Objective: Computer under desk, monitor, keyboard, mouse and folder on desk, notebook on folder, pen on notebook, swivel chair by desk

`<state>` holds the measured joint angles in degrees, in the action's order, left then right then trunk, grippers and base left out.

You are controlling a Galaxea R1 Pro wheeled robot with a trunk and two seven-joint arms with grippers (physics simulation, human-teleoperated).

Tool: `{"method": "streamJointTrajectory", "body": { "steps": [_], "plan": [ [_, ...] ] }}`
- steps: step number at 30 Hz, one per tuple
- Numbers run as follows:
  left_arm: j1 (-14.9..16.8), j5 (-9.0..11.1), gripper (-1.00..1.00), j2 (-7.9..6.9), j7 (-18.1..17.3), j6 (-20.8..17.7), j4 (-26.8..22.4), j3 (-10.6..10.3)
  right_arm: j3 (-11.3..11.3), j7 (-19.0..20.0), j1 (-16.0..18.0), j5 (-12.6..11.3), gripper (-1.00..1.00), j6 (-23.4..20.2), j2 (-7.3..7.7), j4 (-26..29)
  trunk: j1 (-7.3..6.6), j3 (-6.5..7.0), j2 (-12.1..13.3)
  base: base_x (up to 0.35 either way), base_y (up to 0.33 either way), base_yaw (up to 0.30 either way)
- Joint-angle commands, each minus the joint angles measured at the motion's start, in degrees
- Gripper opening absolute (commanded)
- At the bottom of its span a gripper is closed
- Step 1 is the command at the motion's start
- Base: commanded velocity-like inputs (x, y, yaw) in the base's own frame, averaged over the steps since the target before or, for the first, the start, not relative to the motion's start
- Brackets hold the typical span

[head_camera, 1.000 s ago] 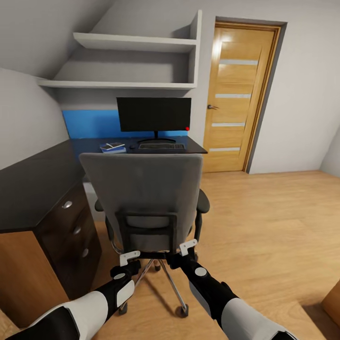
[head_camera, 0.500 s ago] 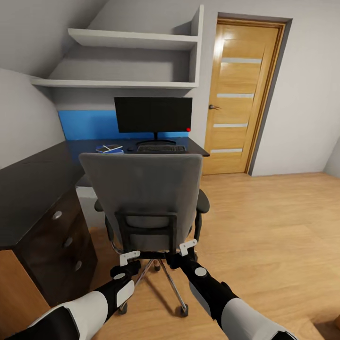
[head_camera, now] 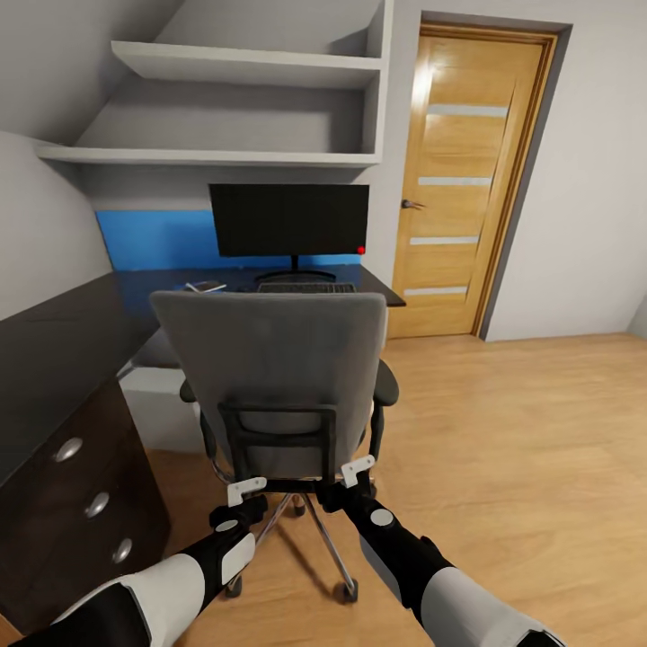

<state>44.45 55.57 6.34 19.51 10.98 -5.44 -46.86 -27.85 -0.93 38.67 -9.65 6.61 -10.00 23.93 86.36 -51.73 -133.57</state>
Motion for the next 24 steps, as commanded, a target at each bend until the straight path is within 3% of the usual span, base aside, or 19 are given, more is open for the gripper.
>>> {"method": "streamJointTrajectory", "body": {
  "steps": [1,24],
  "plan": [
    [0.0,0.6,1.00,-0.01,0.3,0.2,0.0,-0.2,-0.2,-0.2,0.1,-0.6,1.00,0.3,0.00,-0.1,0.02,-0.05,0.0,0.321,0.000,0.000],
    [0.0,0.6,1.00,-0.01,0.4,0.2,0.0,-0.2,-0.2,-0.2,0.1,-0.5,1.00,0.3,0.00,-0.1,0.02,-0.05,0.0,0.327,0.000,0.000]
  ]
}}
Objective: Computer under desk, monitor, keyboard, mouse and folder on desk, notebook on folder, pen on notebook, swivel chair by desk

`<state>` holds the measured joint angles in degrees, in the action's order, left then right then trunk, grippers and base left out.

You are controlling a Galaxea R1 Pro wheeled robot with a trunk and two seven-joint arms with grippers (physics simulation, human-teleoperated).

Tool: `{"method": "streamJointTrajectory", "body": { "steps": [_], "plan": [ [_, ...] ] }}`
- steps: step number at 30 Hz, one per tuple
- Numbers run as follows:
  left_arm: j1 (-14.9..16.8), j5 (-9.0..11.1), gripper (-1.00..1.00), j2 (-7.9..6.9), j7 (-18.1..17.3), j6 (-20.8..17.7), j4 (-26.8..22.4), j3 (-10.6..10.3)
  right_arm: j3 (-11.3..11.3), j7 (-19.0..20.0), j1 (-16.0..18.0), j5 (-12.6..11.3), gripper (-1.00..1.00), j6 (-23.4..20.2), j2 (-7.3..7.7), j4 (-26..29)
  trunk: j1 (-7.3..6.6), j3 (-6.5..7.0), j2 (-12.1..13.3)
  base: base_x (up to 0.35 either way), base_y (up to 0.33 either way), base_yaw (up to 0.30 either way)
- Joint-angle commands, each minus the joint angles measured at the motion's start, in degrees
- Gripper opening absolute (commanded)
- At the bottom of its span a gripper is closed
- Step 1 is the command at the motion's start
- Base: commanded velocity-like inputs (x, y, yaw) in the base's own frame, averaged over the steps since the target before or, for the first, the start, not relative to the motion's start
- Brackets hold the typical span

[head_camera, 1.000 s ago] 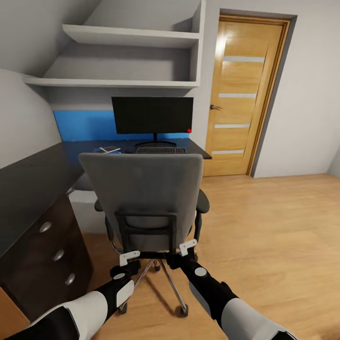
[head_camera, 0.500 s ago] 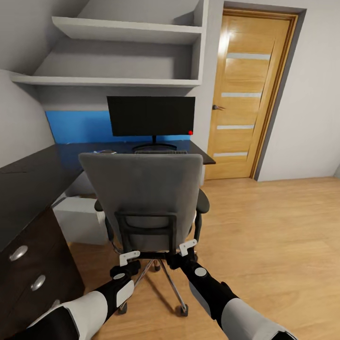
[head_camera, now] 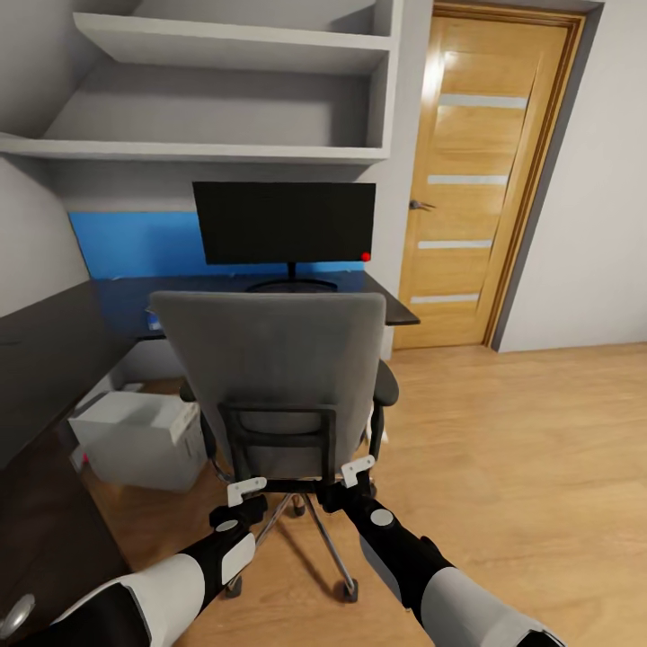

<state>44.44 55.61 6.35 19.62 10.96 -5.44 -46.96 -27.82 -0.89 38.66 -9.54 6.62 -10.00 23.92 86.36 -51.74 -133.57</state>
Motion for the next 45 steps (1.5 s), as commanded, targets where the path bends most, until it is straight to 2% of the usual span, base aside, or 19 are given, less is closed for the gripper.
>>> {"method": "streamJointTrajectory", "body": {
  "steps": [1,13,36,45],
  "plan": [
    [0.0,0.6,1.00,-0.02,0.3,0.2,0.0,-0.1,-0.2,-0.3,0.1,-0.6,1.00,0.3,0.00,-0.1,0.03,-0.05,0.0,0.329,0.000,0.000],
    [0.0,0.6,1.00,-0.02,0.2,0.2,0.0,-0.2,-0.2,-0.3,0.1,-0.6,1.00,0.3,0.00,-0.1,0.03,-0.05,0.0,0.295,0.045,0.000],
    [0.0,0.6,1.00,-0.02,0.2,0.2,0.0,-0.1,-0.2,-0.3,0.1,-0.6,1.00,0.3,0.00,-0.1,0.03,-0.05,0.0,0.085,0.001,0.000],
    [0.0,0.6,1.00,-0.02,0.2,0.2,0.0,0.0,-0.2,-0.3,0.1,-0.6,1.00,0.3,0.00,-0.1,0.03,-0.05,0.0,-0.091,0.000,0.000]
  ]
}}
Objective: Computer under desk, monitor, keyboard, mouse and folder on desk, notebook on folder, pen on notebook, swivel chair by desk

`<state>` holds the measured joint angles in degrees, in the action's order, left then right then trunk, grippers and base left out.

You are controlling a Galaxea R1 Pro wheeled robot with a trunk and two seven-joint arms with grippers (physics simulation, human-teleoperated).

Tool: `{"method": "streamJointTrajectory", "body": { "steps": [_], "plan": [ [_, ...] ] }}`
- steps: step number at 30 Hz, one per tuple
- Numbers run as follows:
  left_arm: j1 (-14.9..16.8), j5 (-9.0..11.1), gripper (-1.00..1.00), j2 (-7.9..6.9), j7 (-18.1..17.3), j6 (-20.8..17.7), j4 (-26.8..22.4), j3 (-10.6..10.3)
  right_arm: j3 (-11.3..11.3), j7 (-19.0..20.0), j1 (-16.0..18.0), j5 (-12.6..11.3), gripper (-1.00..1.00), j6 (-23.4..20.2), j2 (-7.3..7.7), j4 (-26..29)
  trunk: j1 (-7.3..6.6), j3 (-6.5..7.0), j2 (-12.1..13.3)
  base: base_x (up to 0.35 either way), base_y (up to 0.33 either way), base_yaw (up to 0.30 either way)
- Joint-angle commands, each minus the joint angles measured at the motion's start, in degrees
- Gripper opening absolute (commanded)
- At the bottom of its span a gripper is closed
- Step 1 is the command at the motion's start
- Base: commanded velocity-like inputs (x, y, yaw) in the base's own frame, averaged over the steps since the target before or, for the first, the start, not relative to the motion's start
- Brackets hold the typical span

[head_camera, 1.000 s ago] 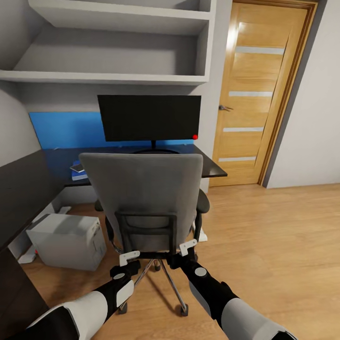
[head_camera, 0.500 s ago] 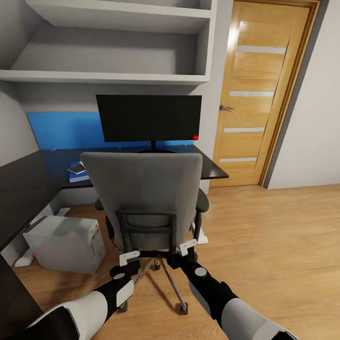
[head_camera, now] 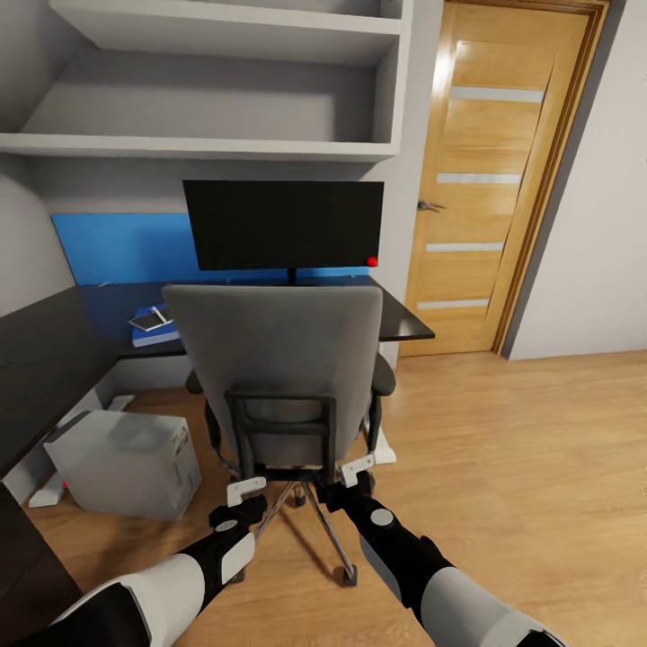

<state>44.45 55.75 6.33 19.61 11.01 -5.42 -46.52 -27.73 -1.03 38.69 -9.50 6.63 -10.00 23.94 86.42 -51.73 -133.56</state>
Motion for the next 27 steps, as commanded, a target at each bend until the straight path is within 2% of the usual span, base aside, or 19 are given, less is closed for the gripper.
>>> {"method": "streamJointTrajectory", "body": {
  "steps": [1,27],
  "plan": [
    [0.0,0.5,1.00,0.00,0.2,0.1,0.0,-0.5,-0.3,-0.1,0.1,-0.6,1.00,0.3,0.00,-0.1,-0.04,-0.05,0.0,-0.281,0.000,0.000],
    [0.0,0.6,1.00,0.00,0.2,0.1,0.0,-0.5,-0.2,-0.1,0.1,-0.9,1.00,0.3,0.00,-0.1,-0.04,-0.05,0.0,-0.331,-0.014,0.000]
  ]
}}
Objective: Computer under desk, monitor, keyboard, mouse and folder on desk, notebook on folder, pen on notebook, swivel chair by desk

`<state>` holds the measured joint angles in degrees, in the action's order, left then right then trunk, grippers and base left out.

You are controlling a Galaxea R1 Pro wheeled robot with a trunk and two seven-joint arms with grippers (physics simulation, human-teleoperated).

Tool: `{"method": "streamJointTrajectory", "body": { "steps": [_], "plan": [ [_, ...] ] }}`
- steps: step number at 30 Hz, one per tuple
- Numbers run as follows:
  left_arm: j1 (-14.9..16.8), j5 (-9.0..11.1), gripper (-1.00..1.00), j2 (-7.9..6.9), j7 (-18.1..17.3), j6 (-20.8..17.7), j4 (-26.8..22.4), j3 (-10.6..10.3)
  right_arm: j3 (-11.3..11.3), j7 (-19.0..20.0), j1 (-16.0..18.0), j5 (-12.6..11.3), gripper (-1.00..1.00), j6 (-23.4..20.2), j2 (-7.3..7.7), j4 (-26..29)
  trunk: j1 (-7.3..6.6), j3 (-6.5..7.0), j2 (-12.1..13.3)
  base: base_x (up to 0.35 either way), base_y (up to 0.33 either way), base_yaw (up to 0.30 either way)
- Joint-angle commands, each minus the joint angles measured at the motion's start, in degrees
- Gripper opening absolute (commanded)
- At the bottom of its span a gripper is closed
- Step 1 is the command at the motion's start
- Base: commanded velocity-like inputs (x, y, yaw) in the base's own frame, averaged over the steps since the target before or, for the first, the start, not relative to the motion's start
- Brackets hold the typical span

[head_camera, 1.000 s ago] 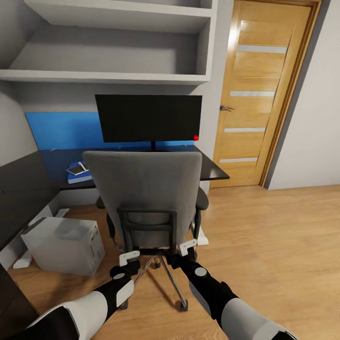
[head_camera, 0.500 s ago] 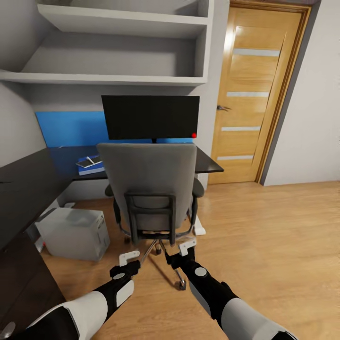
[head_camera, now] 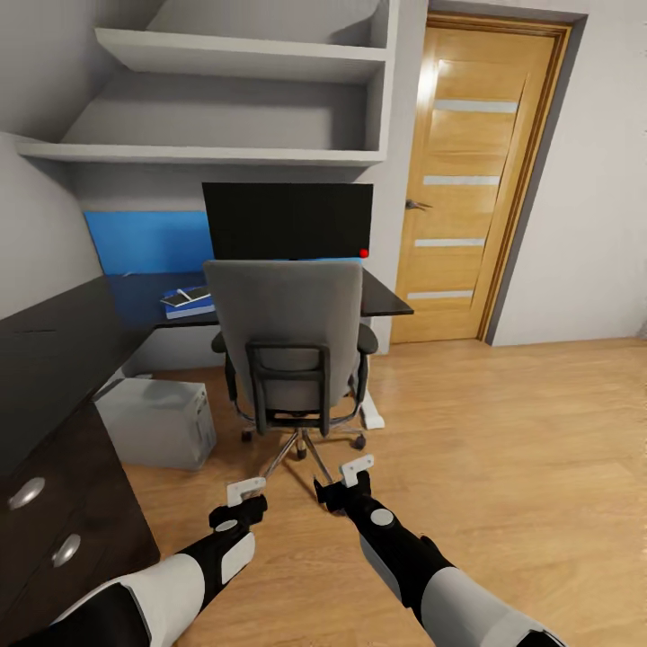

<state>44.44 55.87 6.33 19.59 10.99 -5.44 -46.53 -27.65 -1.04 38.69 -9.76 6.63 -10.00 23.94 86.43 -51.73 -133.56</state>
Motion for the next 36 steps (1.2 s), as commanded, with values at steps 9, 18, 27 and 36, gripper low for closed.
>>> {"method": "streamJointTrajectory", "body": {
  "steps": [9,18,27,36],
  "plan": [
    [0.0,0.5,1.00,0.00,0.2,0.2,0.0,-0.4,-0.1,-0.2,0.1,-0.7,1.00,0.3,0.00,0.0,-1.80,1.38,3.2,-0.336,-0.111,0.000],
    [0.0,0.4,1.00,-0.06,0.1,0.2,0.0,-0.4,-0.1,-0.2,0.1,-0.7,1.00,0.3,0.00,0.0,-3.78,3.00,6.8,-0.333,-0.111,0.000],
    [0.0,0.5,1.00,0.03,0.5,0.2,-0.1,-0.4,-0.1,-0.9,0.1,-0.7,1.00,0.3,0.00,0.0,-5.76,4.62,10.4,-0.109,-0.023,0.000],
    [0.0,0.7,1.00,0.03,0.7,0.2,-0.1,0.0,0.0,-1.6,0.1,-0.7,1.00,0.3,0.00,0.1,-7.73,6.23,14.0,-0.009,-0.002,0.000]
  ]
}}
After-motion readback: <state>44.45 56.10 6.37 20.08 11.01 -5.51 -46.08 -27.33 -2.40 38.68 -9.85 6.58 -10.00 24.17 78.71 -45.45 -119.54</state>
